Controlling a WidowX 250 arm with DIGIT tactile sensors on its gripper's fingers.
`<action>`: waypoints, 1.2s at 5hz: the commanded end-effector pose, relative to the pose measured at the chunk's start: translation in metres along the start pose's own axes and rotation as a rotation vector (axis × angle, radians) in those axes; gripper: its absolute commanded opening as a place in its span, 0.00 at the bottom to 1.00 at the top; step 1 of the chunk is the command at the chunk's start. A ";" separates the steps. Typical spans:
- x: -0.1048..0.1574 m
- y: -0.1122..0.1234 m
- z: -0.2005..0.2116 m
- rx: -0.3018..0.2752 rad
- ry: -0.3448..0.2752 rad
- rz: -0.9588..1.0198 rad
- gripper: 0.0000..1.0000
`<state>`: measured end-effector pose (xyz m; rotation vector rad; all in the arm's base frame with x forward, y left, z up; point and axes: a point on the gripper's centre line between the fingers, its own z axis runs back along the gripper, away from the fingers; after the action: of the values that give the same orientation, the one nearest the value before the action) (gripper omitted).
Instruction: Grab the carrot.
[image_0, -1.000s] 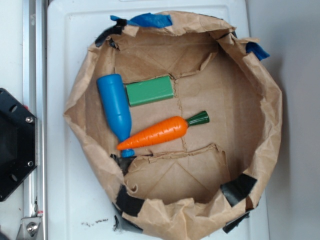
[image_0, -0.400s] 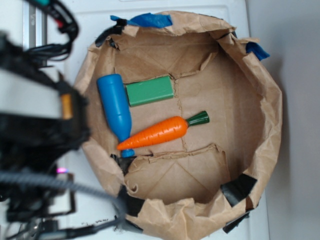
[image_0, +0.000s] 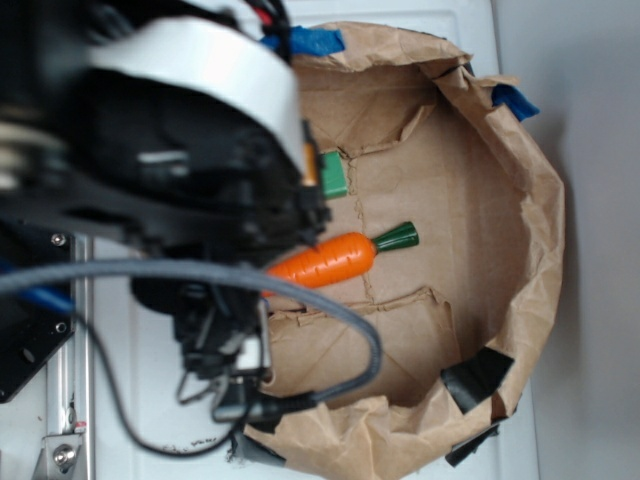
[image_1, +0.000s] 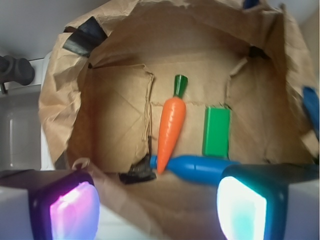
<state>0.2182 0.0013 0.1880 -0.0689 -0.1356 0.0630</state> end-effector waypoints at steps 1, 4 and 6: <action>0.026 0.007 -0.028 0.042 -0.098 -0.058 1.00; 0.026 0.007 -0.028 0.042 -0.098 -0.058 1.00; 0.020 0.021 -0.068 0.075 -0.077 0.018 1.00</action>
<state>0.2404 0.0133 0.1091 0.0013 -0.1642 0.0657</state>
